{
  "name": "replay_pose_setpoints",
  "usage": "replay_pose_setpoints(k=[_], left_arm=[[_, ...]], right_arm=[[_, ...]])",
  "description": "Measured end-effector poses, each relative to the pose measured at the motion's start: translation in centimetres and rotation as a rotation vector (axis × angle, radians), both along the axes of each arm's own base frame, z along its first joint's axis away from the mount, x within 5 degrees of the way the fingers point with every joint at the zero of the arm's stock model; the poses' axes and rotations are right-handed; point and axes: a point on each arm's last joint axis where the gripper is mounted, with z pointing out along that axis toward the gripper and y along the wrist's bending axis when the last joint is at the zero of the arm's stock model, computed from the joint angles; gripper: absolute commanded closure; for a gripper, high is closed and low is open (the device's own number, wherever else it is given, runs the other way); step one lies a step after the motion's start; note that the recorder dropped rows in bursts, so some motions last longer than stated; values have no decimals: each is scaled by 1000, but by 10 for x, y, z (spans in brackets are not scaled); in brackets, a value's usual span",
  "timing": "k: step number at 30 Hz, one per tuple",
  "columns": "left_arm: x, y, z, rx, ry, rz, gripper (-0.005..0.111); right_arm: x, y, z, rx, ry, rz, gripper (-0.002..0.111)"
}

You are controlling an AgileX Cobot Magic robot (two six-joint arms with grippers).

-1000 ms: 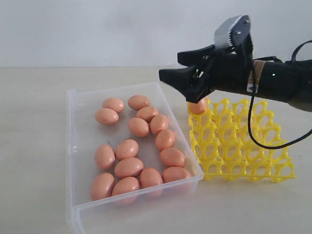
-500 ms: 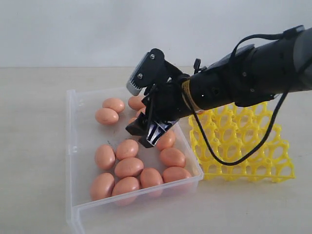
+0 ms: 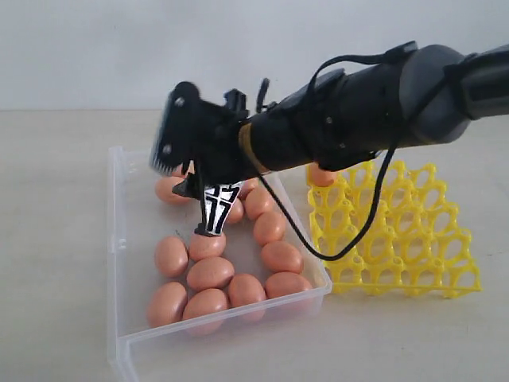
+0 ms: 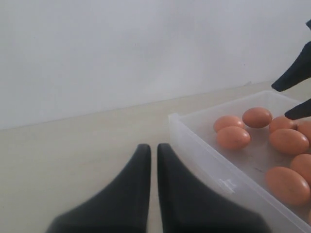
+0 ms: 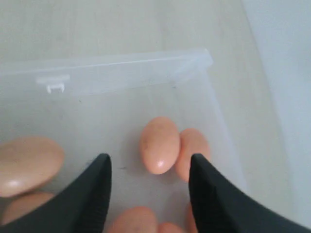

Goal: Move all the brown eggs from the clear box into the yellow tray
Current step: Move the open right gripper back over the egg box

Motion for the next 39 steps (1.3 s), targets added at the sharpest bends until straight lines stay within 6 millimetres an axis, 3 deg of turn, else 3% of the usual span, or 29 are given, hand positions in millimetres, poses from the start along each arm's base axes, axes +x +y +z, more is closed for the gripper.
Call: replay_pose_setpoints(k=[1, 2, 3, 5, 6, 8, 9, 11, 14, 16, 18, 21, 22, 28, 33, 39], left_arm=[[0, 0, 0, 0, 0, 0, 103], [0, 0, 0, 0, 0, 0, 103], [0, 0, 0, 0, 0, 0, 103], [0, 0, 0, 0, 0, 0, 103], [0, 0, 0, 0, 0, 0, 103], [0, 0, 0, 0, 0, 0, 103], [0, 0, 0, 0, 0, 0, 103], [0, 0, 0, 0, 0, 0, 103], [0, 0, 0, 0, 0, 0, 103], [0, 0, 0, 0, 0, 0, 103], [0, 0, 0, 0, 0, 0, 103], [0, 0, 0, 0, 0, 0, 103], [0, 0, 0, 0, 0, 0, 103], [0, 0, 0, 0, 0, 0, 103], [0, 0, 0, 0, 0, 0, 103], [0, 0, 0, 0, 0, 0, 103]], right_arm=[[-3, 5, 0, -62, -95, 21, 83], [-11, 15, 2, -241, -338, 61, 101], [-15, 20, 4, -408, -527, 75, 108], [-22, 23, 12, -625, -733, 17, 109], [-22, 24, 19, -630, -756, -41, 109], [-16, 28, 44, -380, -665, -335, 109], [-10, 28, 59, -141, -507, -517, 109], [5, 19, 69, 62, -161, -654, 109], [21, 5, 68, 80, 148, -756, 107], [34, -9, 64, 22, 339, -816, 98], [43, -20, 62, -40, 497, -827, 79], [52, -35, 53, -105, 689, -830, 42], [53, -38, 49, -120, 738, -824, 38], [54, -27, 26, -221, 801, -750, 48], [61, -6, 3, -278, 794, -688, 42], [78, 6, -18, -326, 800, -687, 42]])
